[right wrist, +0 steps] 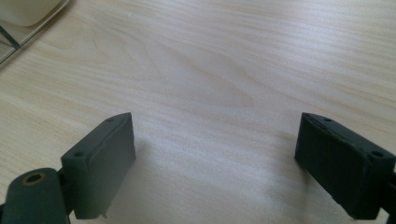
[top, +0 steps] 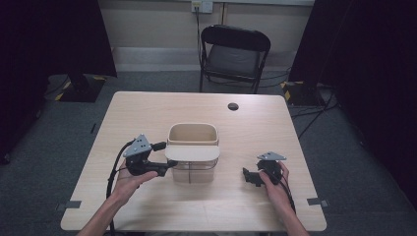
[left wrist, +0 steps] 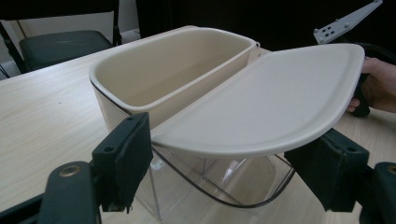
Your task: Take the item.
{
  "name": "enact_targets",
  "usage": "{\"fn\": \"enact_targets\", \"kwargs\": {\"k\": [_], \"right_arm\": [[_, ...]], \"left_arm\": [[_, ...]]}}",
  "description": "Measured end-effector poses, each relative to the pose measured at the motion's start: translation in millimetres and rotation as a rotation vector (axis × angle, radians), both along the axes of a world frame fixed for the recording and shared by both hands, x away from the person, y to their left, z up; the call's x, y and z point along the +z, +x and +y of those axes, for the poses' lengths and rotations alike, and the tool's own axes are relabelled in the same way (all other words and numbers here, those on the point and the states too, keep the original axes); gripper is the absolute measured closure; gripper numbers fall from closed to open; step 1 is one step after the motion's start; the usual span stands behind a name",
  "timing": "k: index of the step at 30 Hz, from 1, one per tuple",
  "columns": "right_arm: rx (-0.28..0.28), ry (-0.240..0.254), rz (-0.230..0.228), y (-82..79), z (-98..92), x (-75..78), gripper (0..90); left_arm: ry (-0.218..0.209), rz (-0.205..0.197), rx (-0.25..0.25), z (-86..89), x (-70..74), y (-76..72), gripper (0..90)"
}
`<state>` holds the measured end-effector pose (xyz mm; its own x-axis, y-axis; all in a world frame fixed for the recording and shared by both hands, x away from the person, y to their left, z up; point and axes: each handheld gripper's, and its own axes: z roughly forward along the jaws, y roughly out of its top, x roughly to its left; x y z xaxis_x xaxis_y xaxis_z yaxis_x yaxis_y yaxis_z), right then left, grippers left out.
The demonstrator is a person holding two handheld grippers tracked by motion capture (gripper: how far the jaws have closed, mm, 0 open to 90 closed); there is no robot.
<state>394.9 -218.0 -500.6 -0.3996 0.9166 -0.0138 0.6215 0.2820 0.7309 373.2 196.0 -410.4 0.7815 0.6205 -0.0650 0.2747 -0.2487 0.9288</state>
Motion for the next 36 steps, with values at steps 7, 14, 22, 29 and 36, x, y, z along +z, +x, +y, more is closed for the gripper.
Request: {"fn": "enact_targets", "kwargs": {"k": [7,14,22,29,36], "right_arm": [[0.000,0.000,0.000,0.0,0.0,0.0,11.5],[0.000,0.000,0.000,0.0,0.0,0.0,11.5],[-0.001,0.000,0.000,0.0,0.0,0.0,11.5],[0.000,0.000,0.000,0.0,0.0,0.0,11.5],[0.000,0.000,0.000,0.0,0.0,0.0,11.5]], "left_arm": [[-0.012,0.004,0.003,0.3,-1.4,1.6,23.3],[-0.017,0.004,-0.002,0.5,-1.5,3.0,23.4],[-0.022,0.000,-0.002,0.7,-0.7,4.7,23.0],[-0.029,-0.001,-0.001,0.1,-0.3,5.8,22.5],[-0.047,-0.002,0.000,0.4,1.6,7.2,23.1]]}}
